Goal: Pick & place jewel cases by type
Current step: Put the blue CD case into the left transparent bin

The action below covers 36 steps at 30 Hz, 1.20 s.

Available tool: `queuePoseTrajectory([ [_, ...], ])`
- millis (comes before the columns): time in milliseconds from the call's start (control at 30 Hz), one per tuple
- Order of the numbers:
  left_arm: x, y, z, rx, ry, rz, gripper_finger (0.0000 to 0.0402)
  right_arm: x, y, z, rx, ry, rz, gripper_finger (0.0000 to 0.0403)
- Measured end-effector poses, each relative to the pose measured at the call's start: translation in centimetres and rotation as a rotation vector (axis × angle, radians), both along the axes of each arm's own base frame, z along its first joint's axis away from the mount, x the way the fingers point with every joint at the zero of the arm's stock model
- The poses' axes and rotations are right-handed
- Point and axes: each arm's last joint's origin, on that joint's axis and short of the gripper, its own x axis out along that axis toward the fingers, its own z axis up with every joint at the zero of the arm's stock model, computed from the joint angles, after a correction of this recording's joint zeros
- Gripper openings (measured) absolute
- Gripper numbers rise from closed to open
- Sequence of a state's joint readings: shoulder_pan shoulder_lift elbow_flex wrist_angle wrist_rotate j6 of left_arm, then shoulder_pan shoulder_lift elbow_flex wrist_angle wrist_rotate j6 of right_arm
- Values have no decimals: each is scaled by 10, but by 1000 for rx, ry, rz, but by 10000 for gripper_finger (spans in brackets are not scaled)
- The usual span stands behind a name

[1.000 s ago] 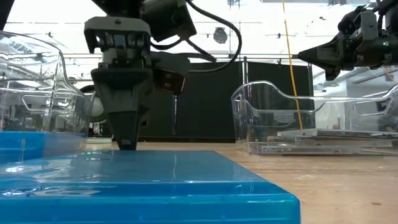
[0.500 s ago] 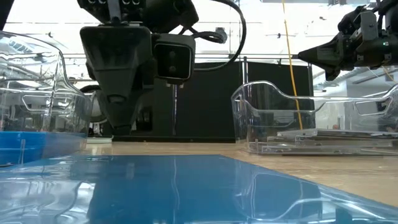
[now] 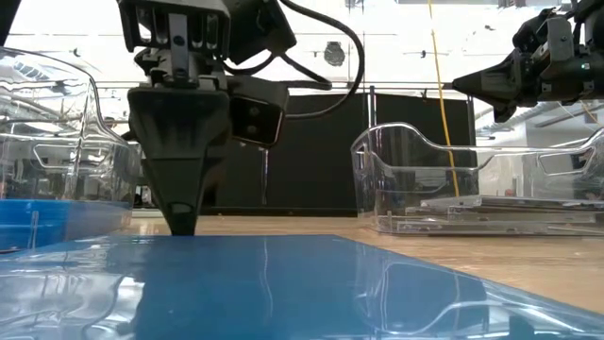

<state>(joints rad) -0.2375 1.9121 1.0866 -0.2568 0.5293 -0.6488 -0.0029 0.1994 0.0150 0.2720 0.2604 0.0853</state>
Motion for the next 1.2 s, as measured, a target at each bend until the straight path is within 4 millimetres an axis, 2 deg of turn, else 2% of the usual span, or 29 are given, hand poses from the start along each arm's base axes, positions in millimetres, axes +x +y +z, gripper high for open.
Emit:
queuePoseTrajectory([
  [267, 0, -8, -4, 5, -6, -1, 93, 0, 0, 0, 0, 0, 0, 4],
  [533, 6, -14, -29, -83, 63, -2, 93, 0, 0, 0, 0, 0, 0, 4],
  [800, 10, -15, -24, -180, 14, -45, 93, 0, 0, 0, 0, 0, 0, 4],
  [1100, 8, -15, -23, -192, 31, -52, 92, 0, 0, 0, 0, 0, 0, 4],
  [1200, 8, -16, -22, -197, 33, -58, 73, 0, 0, 0, 0, 0, 0, 4],
])
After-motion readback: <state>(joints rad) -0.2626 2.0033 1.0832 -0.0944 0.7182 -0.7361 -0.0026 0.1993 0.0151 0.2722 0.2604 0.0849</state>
